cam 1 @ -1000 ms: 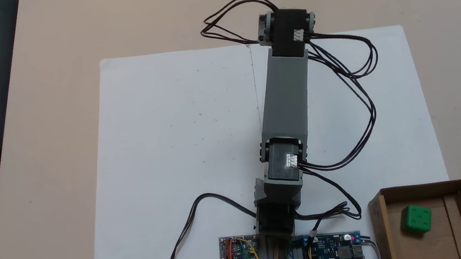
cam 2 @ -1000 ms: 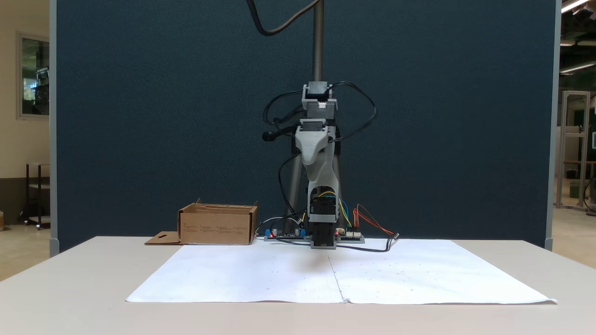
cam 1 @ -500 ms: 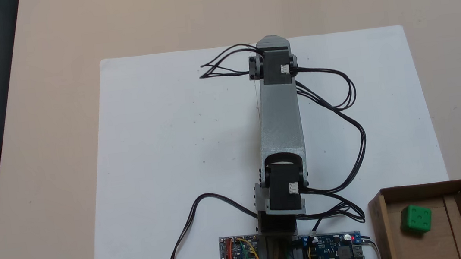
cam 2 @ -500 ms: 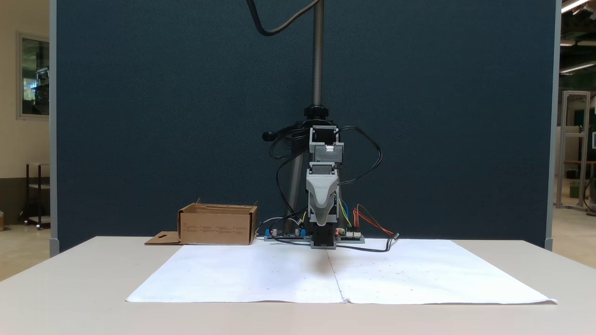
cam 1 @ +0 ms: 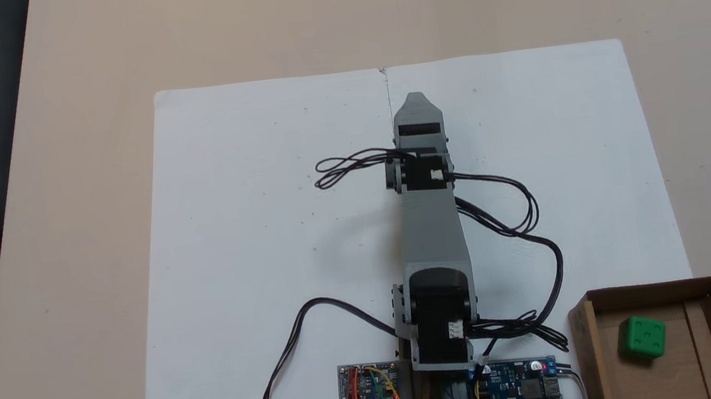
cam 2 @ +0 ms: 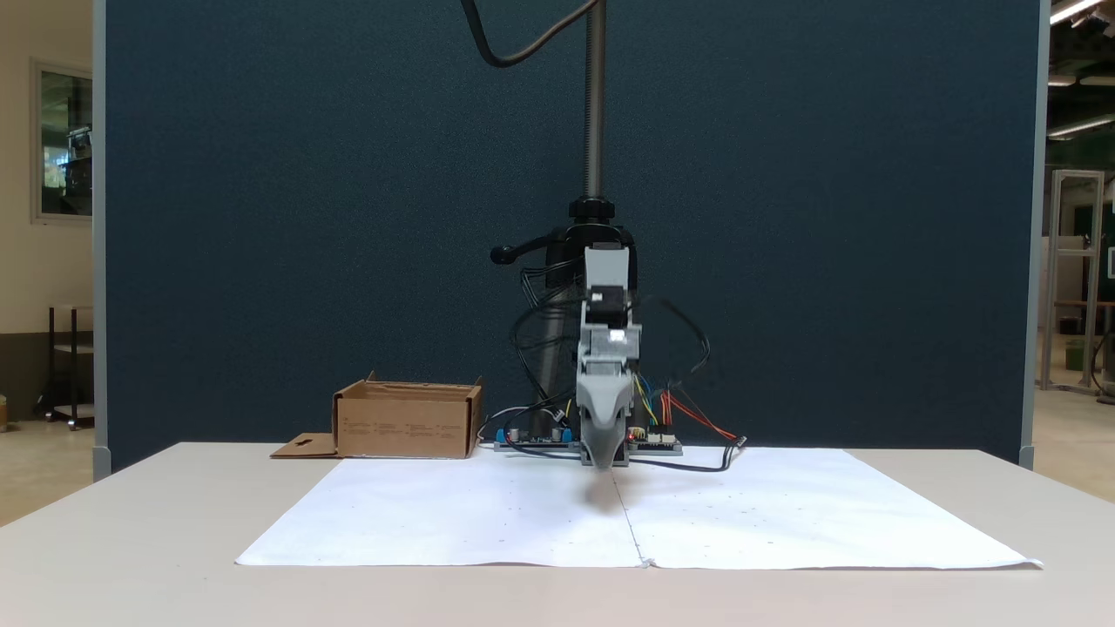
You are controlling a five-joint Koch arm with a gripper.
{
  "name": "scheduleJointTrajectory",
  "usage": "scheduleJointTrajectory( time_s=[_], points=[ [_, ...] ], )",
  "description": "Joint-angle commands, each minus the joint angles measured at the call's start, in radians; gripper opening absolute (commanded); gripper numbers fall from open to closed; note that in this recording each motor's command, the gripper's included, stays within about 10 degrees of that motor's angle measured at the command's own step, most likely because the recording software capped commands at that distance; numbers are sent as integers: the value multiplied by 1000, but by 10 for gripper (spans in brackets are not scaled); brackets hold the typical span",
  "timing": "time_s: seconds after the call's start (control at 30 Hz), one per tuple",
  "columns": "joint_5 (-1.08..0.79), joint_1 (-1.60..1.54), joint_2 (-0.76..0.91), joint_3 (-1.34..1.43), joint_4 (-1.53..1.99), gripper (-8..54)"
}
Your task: Grasp a green dice and put it in the bin.
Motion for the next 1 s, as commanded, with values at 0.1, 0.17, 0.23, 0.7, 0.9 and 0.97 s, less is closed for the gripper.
scheduleJointTrajectory(
  time_s=[0.1,0.17,0.23,0.7,0.9,0.97],
  points=[
    [-11,-6,43,78,-271,439],
    [-11,-6,55,124,-339,439],
    [-11,-5,67,179,-414,439],
    [-11,2,216,584,-896,439],
    [-11,-3,295,706,-1098,440],
    [-11,-2,318,727,-1165,442]
  ],
)
